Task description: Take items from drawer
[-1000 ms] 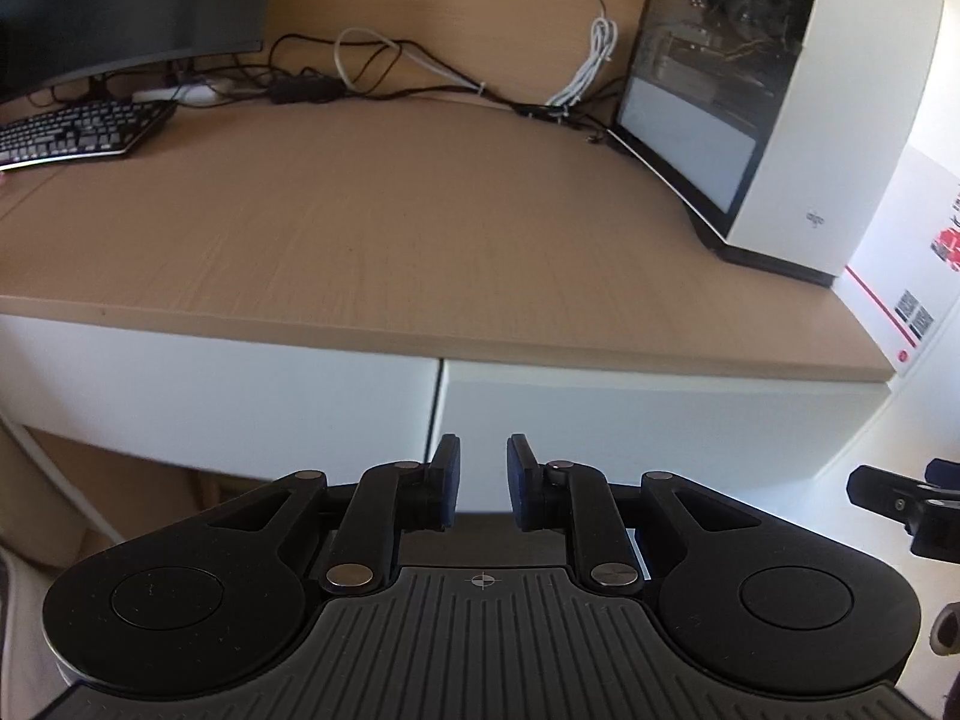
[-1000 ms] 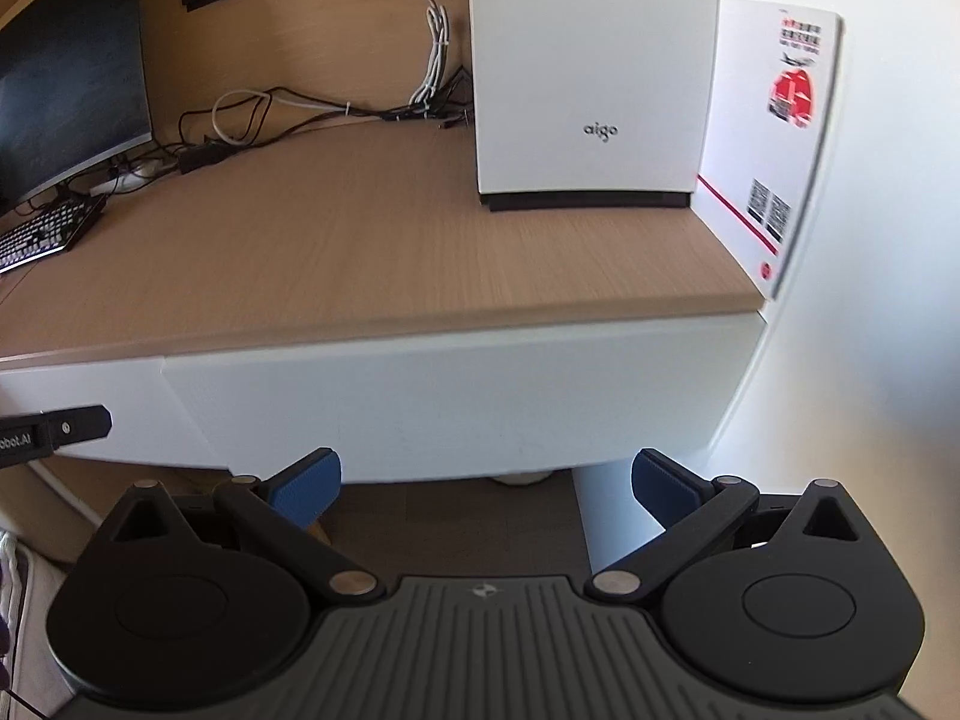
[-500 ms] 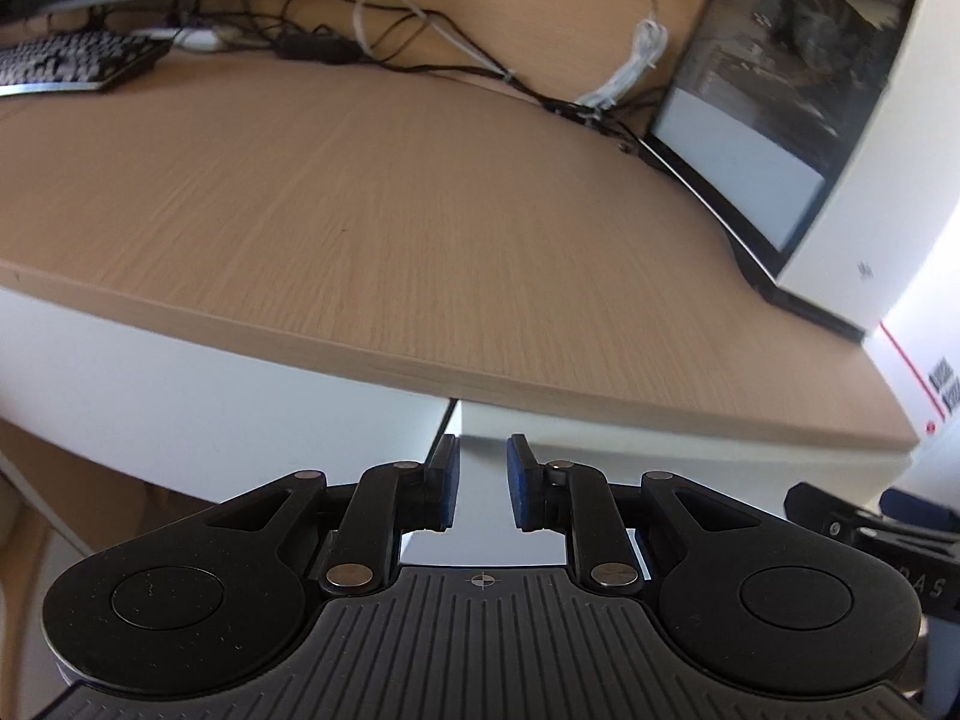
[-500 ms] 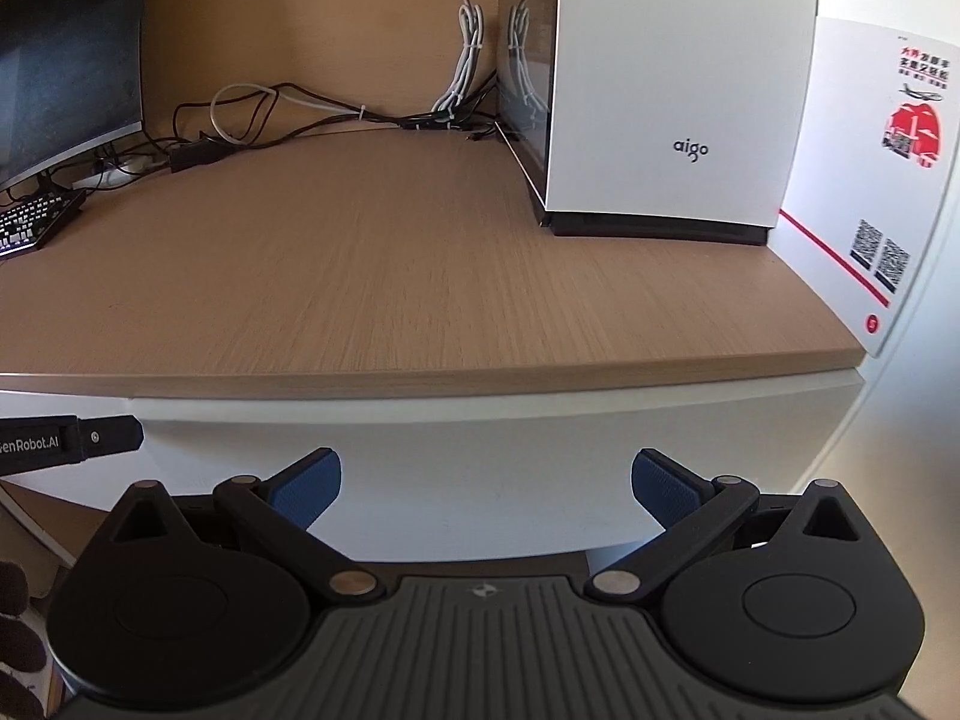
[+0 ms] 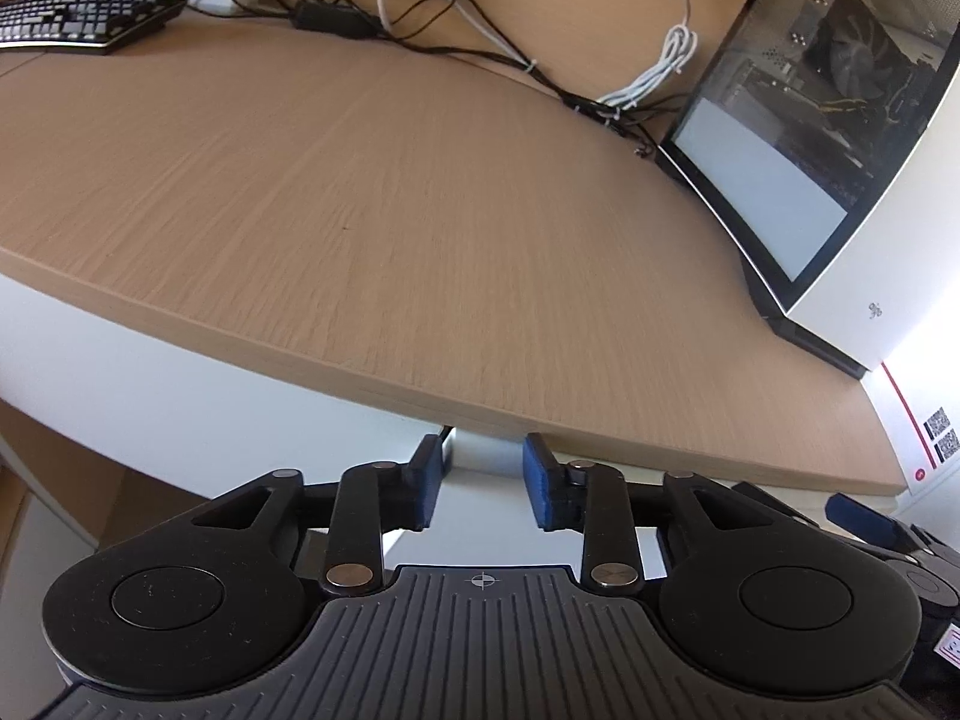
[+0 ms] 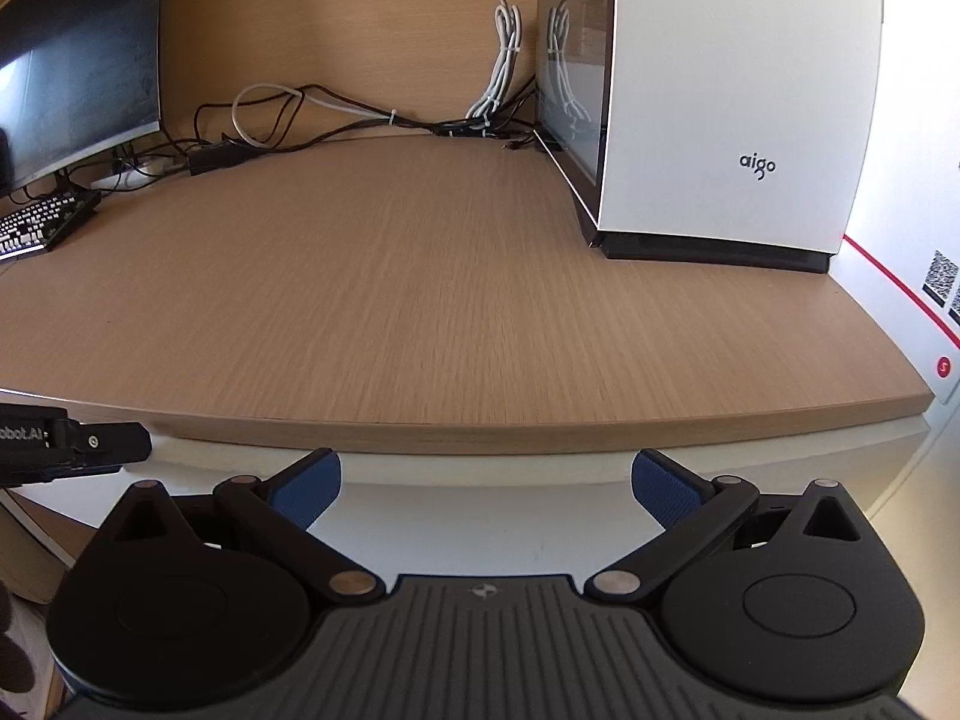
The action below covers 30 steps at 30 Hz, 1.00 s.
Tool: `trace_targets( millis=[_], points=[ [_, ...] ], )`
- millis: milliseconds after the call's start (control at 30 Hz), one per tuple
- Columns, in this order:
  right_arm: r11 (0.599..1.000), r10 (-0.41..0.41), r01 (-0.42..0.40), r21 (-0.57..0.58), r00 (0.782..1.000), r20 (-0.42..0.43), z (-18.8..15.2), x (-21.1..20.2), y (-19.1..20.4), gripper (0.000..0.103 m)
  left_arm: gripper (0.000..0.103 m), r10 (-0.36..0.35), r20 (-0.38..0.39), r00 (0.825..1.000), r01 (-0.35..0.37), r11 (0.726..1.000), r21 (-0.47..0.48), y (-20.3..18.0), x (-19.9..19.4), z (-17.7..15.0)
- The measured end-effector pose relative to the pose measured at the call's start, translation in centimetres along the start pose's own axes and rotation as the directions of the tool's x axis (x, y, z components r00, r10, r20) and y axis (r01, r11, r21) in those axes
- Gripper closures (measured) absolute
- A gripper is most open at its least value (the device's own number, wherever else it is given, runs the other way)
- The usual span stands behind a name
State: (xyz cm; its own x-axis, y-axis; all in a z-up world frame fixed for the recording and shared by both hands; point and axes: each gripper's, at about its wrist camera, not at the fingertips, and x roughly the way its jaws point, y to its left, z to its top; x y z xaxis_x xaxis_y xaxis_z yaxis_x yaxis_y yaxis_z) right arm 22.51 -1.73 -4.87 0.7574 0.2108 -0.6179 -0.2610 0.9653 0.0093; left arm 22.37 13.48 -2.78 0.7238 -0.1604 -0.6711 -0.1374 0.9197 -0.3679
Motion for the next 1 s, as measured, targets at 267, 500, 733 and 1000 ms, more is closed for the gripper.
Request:
trace_targets(
  millis=[267, 500, 733, 1000],
  points=[
    [0.998, 0.03, -0.028, 0.055, 0.999, -0.024, 0.6, 1.4, -0.2, 0.0, 0.051, -0.01, -0.001, 1.0, 0.01, 1.0, -0.005, -0.3, 0.6, -0.4],
    [1.0, 0.012, -0.012, -0.009, 0.999, -0.04, 0.5, 1.4, 0.6, 0.0, 0.047, -0.008, -0.024, 1.0, 0.009, 0.999, 0.041, -0.9, 0.9, -0.2],
    [0.989, 0.028, -0.043, -0.138, 0.993, -0.111, -0.5, 0.9, 2.7, 0.0, 0.047, -0.021, -0.046, 0.999, 0.026, 0.995, 0.093, -0.9, 0.6, -0.2],
    [0.997, 0.054, -0.049, 0.061, 0.995, -0.082, -2.8, 0.0, -0.2, 0.002, 0.059, -0.062, -0.038, 0.997, 0.065, 0.995, 0.07, 0.2, 0.1, -0.4]
  ],
)
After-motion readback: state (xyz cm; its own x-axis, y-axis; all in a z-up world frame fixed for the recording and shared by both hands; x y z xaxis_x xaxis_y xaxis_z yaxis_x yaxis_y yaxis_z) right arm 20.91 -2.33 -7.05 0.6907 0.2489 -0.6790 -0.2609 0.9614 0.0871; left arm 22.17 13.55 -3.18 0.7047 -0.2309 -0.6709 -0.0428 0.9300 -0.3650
